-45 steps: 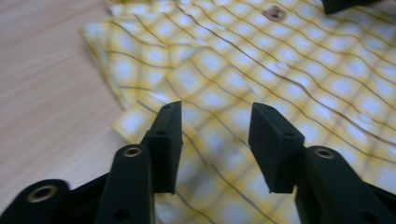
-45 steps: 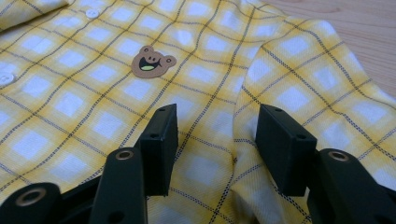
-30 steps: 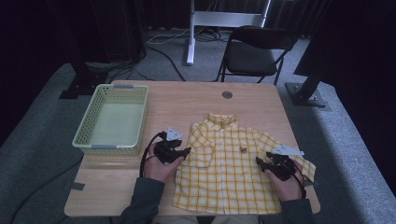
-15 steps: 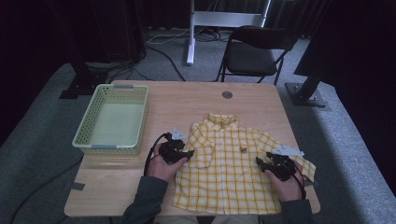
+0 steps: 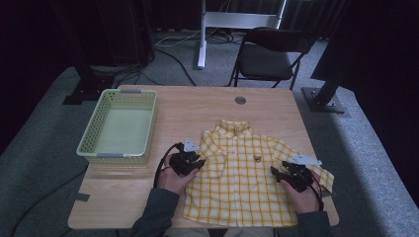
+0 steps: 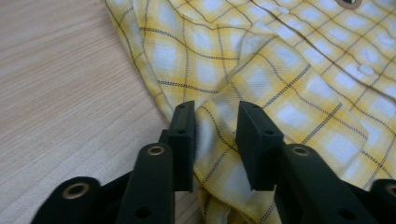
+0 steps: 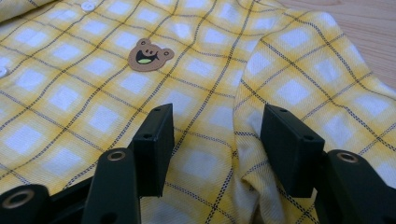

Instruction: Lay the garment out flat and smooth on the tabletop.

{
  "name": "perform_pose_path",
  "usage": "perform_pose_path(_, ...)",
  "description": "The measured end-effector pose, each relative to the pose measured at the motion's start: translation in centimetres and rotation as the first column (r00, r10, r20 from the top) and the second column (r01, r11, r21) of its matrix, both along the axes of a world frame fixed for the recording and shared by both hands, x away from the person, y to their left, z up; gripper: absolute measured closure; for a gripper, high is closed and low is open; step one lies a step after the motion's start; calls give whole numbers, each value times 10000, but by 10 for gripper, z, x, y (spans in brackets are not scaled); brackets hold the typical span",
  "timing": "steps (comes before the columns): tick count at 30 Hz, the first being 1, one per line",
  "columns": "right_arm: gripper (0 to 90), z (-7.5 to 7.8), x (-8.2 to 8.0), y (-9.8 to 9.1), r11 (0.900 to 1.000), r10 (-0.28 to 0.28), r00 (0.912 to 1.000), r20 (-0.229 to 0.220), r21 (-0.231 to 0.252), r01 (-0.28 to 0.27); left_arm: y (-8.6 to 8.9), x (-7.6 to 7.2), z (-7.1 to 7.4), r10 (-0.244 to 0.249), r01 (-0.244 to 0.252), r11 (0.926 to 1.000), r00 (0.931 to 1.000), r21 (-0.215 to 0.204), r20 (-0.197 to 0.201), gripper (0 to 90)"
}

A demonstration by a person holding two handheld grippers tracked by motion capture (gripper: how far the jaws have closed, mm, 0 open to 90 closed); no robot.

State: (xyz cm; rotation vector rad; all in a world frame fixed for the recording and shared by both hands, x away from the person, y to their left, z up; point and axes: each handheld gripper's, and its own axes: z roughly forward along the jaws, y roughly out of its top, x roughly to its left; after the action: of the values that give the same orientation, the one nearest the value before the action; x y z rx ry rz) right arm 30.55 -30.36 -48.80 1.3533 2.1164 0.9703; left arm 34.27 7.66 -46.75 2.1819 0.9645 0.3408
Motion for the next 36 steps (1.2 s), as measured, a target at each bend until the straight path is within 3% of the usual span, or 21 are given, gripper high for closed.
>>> perform_pose_path(2, 440, 0, 0, 0, 10000, -9, 10000, 8, -9, 9, 0, -2, 1, 33, -34, 10000, 9999, 94, 118, 762)
perform_pose_path(7, 437, 0, 0, 0, 10000, -24, 10000, 5, -8, 24, 5, -5, 2, 50, -49, 9998, 10000, -199, 54, 824)
perform_pose_path(16, 434, 0, 0, 0, 10000, -53, 10000, -13, 5, 53, 12, -15, 6, 86, -80, 9993, 9998, -376, 152, 838)
perform_pose_path(25, 425, 0, -1, 0, 10000, -62, 10000, -22, 14, 62, 28, -30, 6, 571, -556, 9971, 9980, -522, 261, 837)
perform_pose_path(36, 422, 0, -1, 0, 10000, -62, 10000, -20, 13, 62, 45, -36, 2, 1012, -998, 9929, 9947, -648, 186, 836)
